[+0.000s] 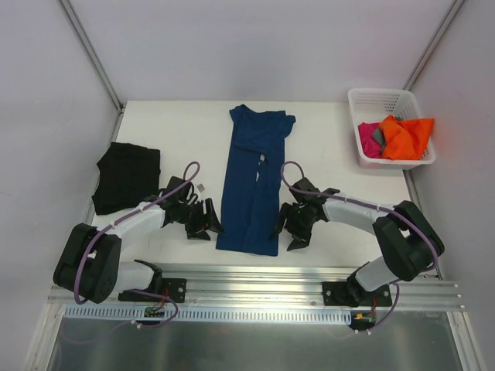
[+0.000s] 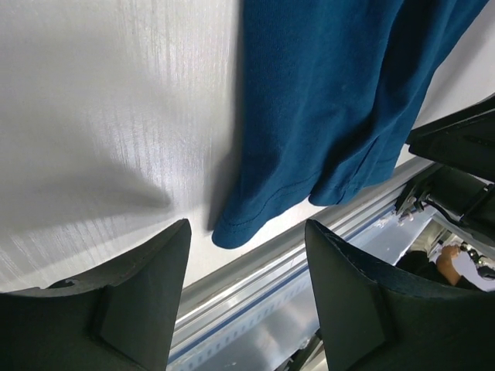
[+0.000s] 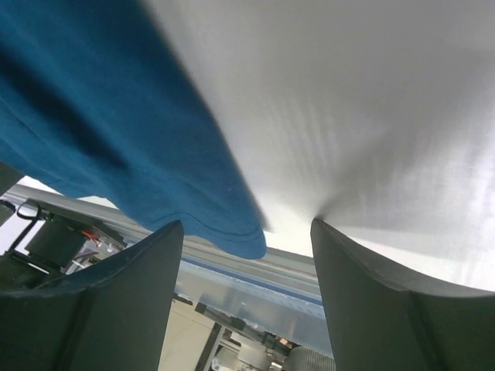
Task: Fold and stack the t-shirts
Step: Fold the tshirt
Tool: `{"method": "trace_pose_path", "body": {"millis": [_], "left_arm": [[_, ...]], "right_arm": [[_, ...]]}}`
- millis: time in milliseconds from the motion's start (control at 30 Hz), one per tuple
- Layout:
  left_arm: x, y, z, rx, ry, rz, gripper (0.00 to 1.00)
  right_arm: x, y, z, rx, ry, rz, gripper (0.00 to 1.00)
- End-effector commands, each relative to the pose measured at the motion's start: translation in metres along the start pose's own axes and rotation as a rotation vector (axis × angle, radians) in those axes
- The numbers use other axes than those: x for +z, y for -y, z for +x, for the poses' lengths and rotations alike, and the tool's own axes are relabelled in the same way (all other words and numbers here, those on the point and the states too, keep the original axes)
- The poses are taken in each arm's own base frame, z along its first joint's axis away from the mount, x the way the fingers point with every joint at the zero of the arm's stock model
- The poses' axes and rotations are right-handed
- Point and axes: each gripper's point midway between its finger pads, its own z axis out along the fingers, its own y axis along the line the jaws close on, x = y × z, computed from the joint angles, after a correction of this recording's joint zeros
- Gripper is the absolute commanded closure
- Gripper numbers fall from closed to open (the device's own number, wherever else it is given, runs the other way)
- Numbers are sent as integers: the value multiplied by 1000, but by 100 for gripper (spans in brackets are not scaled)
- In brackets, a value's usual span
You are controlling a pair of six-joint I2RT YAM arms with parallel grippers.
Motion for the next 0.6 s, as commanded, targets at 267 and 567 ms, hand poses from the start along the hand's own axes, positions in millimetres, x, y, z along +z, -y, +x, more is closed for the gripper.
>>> {"method": "trace_pose_path", "body": {"millis": [267, 567], "left_arm": [[1, 8, 9, 3, -12, 35, 45], [4, 5, 12, -11, -20, 34, 50]], "right_arm": [[14, -16, 6, -66, 22, -35, 36], [20, -22, 7, -84, 14, -40, 47]]}}
